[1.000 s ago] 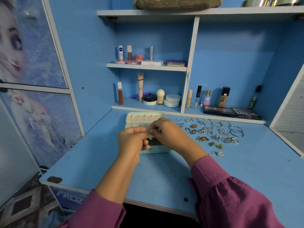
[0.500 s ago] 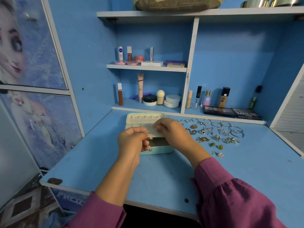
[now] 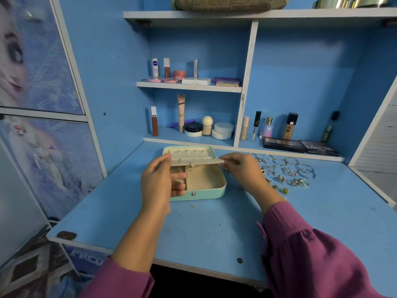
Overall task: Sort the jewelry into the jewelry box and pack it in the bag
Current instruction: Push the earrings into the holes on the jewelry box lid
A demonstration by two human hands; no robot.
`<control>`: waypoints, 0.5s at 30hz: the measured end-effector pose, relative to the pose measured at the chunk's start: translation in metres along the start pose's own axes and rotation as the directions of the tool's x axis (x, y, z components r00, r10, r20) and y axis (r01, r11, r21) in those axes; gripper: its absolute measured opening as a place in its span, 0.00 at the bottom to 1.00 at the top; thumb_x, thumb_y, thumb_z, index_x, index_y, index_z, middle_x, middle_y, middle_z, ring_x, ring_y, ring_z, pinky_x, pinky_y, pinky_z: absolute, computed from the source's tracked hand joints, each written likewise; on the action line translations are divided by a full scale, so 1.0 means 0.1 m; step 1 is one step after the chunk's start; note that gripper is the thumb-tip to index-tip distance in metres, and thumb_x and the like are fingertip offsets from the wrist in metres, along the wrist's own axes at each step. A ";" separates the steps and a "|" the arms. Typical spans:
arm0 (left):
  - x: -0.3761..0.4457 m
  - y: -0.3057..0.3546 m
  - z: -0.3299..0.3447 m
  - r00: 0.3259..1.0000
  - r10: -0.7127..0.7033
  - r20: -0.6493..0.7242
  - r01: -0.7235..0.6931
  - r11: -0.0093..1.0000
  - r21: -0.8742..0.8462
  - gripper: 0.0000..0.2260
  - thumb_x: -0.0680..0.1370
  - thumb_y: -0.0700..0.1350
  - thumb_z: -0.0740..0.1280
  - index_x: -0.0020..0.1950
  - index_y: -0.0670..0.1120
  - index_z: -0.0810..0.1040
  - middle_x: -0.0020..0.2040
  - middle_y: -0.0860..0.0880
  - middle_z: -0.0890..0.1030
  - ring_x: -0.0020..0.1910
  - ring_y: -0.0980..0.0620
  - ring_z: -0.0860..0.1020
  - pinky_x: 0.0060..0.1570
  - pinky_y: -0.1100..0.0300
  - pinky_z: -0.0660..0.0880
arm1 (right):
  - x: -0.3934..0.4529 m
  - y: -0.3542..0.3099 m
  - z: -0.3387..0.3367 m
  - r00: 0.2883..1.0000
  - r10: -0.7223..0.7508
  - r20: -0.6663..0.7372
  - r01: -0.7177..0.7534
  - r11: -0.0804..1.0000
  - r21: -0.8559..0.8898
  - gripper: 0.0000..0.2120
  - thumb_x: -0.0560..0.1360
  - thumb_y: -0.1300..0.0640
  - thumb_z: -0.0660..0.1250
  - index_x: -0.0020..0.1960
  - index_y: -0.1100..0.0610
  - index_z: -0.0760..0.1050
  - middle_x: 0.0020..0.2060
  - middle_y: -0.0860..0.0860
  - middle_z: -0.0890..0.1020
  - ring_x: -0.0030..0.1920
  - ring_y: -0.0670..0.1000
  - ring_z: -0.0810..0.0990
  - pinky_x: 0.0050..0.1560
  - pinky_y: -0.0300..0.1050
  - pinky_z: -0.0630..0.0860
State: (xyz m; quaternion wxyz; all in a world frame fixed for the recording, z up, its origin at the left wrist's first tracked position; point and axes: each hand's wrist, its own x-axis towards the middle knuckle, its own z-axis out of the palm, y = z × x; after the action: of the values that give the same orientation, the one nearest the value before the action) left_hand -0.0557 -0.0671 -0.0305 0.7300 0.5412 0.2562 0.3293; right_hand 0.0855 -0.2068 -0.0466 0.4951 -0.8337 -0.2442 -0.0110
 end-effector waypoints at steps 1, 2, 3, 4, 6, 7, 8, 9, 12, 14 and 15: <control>0.02 0.01 -0.03 0.999 0.022 -0.023 -0.022 1.000 0.003 0.07 0.80 0.45 0.60 0.54 0.51 0.77 0.34 0.39 0.82 0.17 0.52 0.69 0.19 0.63 0.70 | 0.00 0.00 0.02 1.000 -0.002 -0.014 0.002 0.999 0.044 0.04 0.76 0.57 0.67 0.48 0.51 0.81 0.39 0.48 0.82 0.40 0.45 0.78 0.43 0.39 0.74; 0.04 0.02 -0.06 0.998 0.049 -0.046 -0.049 0.999 0.008 0.08 0.81 0.45 0.59 0.53 0.51 0.77 0.33 0.40 0.82 0.16 0.52 0.68 0.19 0.63 0.69 | -0.01 0.00 0.04 1.000 0.003 -0.026 0.000 0.997 0.083 0.04 0.76 0.57 0.67 0.47 0.51 0.81 0.37 0.46 0.81 0.39 0.43 0.77 0.42 0.37 0.72; 0.07 0.04 -0.10 0.995 0.079 -0.065 -0.078 0.997 0.014 0.08 0.80 0.45 0.58 0.53 0.52 0.77 0.33 0.40 0.82 0.16 0.52 0.67 0.19 0.64 0.69 | -0.01 0.00 0.07 0.999 0.010 -0.038 -0.006 0.994 0.110 0.03 0.77 0.57 0.67 0.46 0.51 0.80 0.36 0.44 0.81 0.38 0.41 0.76 0.41 0.35 0.70; 0.10 0.07 -0.14 0.991 0.105 -0.078 -0.104 0.994 0.024 0.09 0.80 0.44 0.58 0.54 0.52 0.76 0.34 0.41 0.82 0.17 0.52 0.67 0.19 0.64 0.68 | -0.01 -0.01 0.09 0.998 0.018 -0.052 -0.011 0.991 0.135 0.03 0.77 0.57 0.66 0.46 0.51 0.79 0.36 0.44 0.81 0.37 0.41 0.76 0.40 0.35 0.69; 0.22 0.10 -0.20 0.986 0.141 -0.092 -0.133 0.988 0.083 0.10 0.78 0.39 0.59 0.55 0.49 0.76 0.37 0.43 0.81 0.20 0.52 0.68 0.19 0.64 0.68 | 0.00 -0.01 0.14 0.996 0.031 -0.079 -0.017 0.984 0.177 0.04 0.78 0.57 0.65 0.45 0.52 0.78 0.36 0.45 0.81 0.37 0.43 0.76 0.41 0.37 0.71; 0.30 0.11 -0.23 0.984 0.153 -0.094 -0.139 0.981 0.139 0.12 0.76 0.36 0.60 0.56 0.48 0.75 0.38 0.44 0.80 0.22 0.52 0.69 0.20 0.64 0.68 | 0.00 -0.01 0.15 0.995 0.041 -0.088 -0.024 0.980 0.196 0.04 0.78 0.57 0.65 0.45 0.53 0.78 0.36 0.45 0.81 0.37 0.44 0.77 0.42 0.39 0.72; 0.38 0.12 -0.26 0.983 0.160 -0.085 -0.140 0.969 0.202 0.15 0.75 0.33 0.61 0.57 0.48 0.76 0.41 0.45 0.80 0.25 0.53 0.71 0.21 0.64 0.70 | 0.00 -0.02 0.17 0.994 0.052 -0.094 -0.031 0.976 0.214 0.04 0.78 0.57 0.65 0.46 0.53 0.78 0.36 0.46 0.81 0.38 0.46 0.77 0.42 0.40 0.73; 0.45 0.12 -0.27 0.985 0.159 -0.064 -0.137 0.956 0.258 0.16 0.75 0.32 0.61 0.57 0.47 0.76 0.44 0.46 0.79 0.28 0.53 0.72 0.23 0.63 0.71 | 0.00 -0.02 0.18 0.993 0.063 -0.097 -0.039 0.973 0.229 0.04 0.78 0.57 0.65 0.46 0.53 0.78 0.37 0.46 0.81 0.39 0.46 0.77 0.42 0.40 0.73; 0.60 0.09 -0.24 0.992 0.121 0.033 -0.125 0.933 0.337 0.11 0.75 0.31 0.64 0.51 0.44 0.80 0.41 0.48 0.79 0.33 0.56 0.74 0.29 0.64 0.72 | 0.00 -0.03 0.16 0.992 0.079 -0.094 -0.053 0.968 0.246 0.07 0.78 0.57 0.65 0.52 0.56 0.81 0.40 0.46 0.81 0.41 0.45 0.77 0.44 0.38 0.72; 0.69 0.05 -0.22 0.992 0.107 0.072 -0.125 0.930 0.345 0.08 0.75 0.32 0.66 0.42 0.45 0.80 0.34 0.49 0.76 0.31 0.55 0.72 0.31 0.63 0.72 | -0.01 -0.02 0.14 0.993 0.095 -0.074 -0.070 0.956 0.285 0.08 0.78 0.57 0.65 0.55 0.55 0.81 0.41 0.45 0.81 0.44 0.45 0.77 0.45 0.37 0.72; 0.74 0.03 -0.21 0.991 0.106 0.078 -0.127 0.931 0.342 0.07 0.75 0.33 0.67 0.42 0.44 0.79 0.32 0.49 0.75 0.31 0.54 0.71 0.32 0.62 0.71 | -0.01 -0.03 0.14 0.993 0.098 -0.058 -0.076 0.951 0.298 0.09 0.78 0.58 0.66 0.56 0.54 0.80 0.40 0.45 0.80 0.43 0.44 0.77 0.44 0.36 0.72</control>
State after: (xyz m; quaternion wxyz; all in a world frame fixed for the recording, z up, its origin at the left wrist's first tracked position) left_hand -0.0231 0.0023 -0.0349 0.6097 0.6847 0.2564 0.3060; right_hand 0.0806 -0.1946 -0.0517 0.6226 -0.7594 -0.1880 0.0172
